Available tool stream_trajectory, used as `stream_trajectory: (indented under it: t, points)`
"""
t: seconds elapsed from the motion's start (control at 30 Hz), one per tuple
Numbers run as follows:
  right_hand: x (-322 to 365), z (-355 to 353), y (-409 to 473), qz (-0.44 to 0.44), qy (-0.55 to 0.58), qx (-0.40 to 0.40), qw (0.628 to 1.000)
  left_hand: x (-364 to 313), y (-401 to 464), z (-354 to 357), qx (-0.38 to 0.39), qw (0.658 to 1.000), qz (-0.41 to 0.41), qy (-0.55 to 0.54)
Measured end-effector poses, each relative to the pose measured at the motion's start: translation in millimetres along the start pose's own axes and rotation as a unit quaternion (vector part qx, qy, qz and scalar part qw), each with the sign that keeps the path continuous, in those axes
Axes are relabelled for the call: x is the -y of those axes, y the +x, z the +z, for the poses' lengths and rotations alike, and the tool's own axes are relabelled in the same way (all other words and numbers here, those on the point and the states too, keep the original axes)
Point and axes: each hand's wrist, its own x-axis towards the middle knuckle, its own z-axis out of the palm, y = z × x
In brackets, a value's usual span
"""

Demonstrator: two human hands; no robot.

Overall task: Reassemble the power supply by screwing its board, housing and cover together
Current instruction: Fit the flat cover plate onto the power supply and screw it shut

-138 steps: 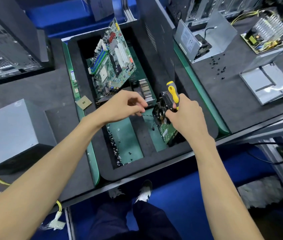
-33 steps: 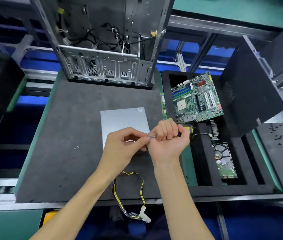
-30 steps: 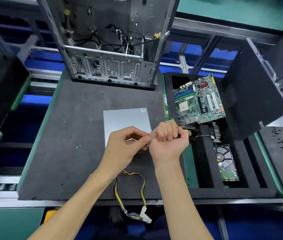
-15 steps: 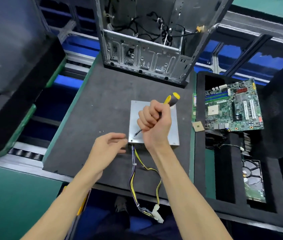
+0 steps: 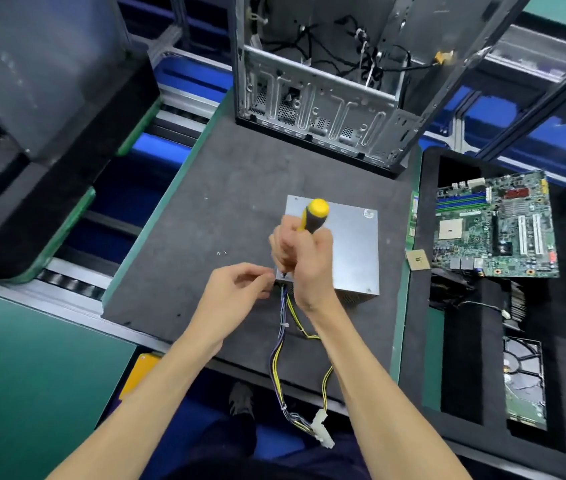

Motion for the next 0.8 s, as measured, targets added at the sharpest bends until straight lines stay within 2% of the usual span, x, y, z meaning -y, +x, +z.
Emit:
stream_trajectory:
  t: [0.1, 0.17, 0.23, 0.33, 0.43, 0.5, 0.57, 0.67, 0.8]
  points:
    - [-6, 7, -11, -0.014, -0.11, 0.018, 0.994, -13, -4, -3, 0.007, 0.999, 0.009, 0.037]
    - [-8, 9, -16, -0.043, -0.151, 0.032, 0.987, -31, -6, -9, -0.044, 0.991, 0.071, 0.104]
    - [-5, 9, -17, -0.046, -0.166, 0.045, 0.984, -55, -10, -18, -0.084, 0.972, 0.169, 0.138]
    - [-1, 10, -16, -0.041, -0.172, 0.037, 0.984, -95, -24, -24, -0.018, 0.933, 0.287, 0.215]
    - [-5, 6, -18, -0.004, -0.165, 0.019, 0.986, -125, -33, -26, 0.014, 0.843, 0.344, 0.413]
    - [-8, 2, -19, 0.009, -0.169, 0.014, 0.985, -140, -39, -22, 0.009, 0.802, 0.382, 0.459]
    - [-7, 1, -19, 0.002, -0.166, 0.027, 0.986, -149, -43, -18, 0.021, 0.78, 0.402, 0.479]
    - [-2, -6, -18, -0.029, -0.205, 0.051, 0.977, -157, -45, -18, 0.093, 0.757, 0.404, 0.505]
    - [-3, -32, -19, -0.078, -0.381, 0.077, 0.918, -165, -46, -18, 0.175, 0.728, 0.402, 0.527]
